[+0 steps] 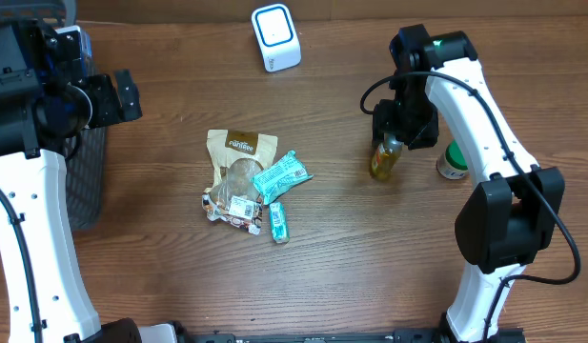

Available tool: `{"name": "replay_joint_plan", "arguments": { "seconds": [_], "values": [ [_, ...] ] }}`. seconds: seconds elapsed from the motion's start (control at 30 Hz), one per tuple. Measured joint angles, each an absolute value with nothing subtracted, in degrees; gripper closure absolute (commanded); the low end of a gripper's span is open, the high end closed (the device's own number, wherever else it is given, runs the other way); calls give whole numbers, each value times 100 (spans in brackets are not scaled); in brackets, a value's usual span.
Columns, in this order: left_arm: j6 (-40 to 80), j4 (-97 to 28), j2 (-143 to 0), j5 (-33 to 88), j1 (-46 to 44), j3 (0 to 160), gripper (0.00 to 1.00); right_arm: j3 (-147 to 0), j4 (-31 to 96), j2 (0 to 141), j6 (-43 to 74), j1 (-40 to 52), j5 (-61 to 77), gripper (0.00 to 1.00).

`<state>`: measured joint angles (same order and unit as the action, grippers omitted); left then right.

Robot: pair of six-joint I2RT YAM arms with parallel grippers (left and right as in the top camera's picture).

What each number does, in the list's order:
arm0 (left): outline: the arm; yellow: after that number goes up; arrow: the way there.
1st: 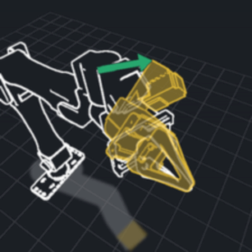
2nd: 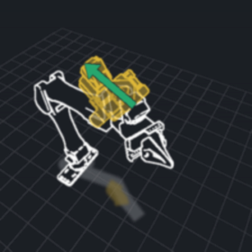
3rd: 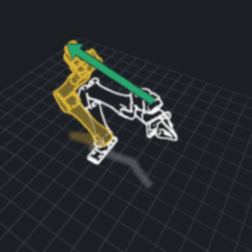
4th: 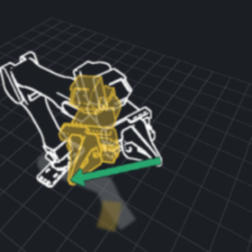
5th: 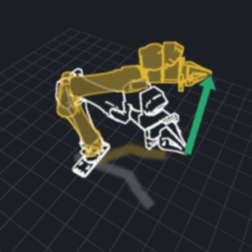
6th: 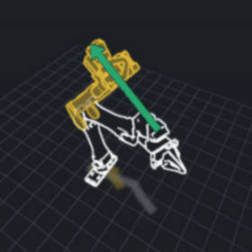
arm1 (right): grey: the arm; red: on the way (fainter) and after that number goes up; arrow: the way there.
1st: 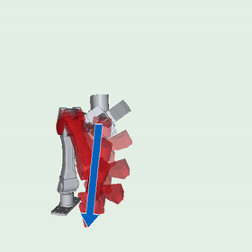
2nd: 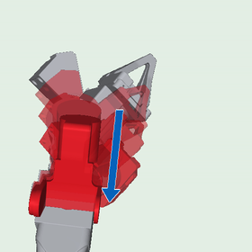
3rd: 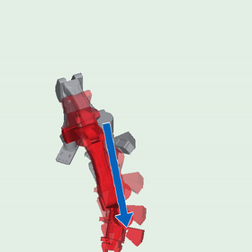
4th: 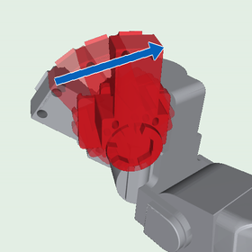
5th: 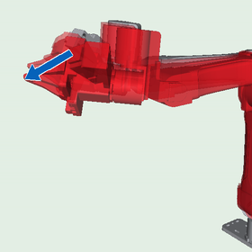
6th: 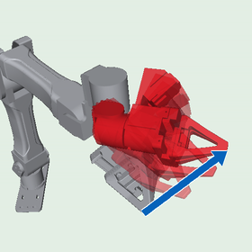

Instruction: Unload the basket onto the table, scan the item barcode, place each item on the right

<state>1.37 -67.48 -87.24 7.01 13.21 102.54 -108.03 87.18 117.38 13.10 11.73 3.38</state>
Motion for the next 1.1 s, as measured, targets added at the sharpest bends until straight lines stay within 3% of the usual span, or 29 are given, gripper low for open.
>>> {"name": "replay_joint_plan", "arguments": {
  "seconds": [0.37,0.53,1.1],
  "values": [
    [137,-6746,-8724,701,1321,10254,0,-10628,8567,11738,1345,1173,274,53],
    [137,-6746,-8724,701,1321,10254,0,-10628,8567,11738,1367,1173,274,43],
    [137,-6746,-8724,701,1321,10254,0,-10519,8390,11738,1350,1173,274,47]
  ]
}}
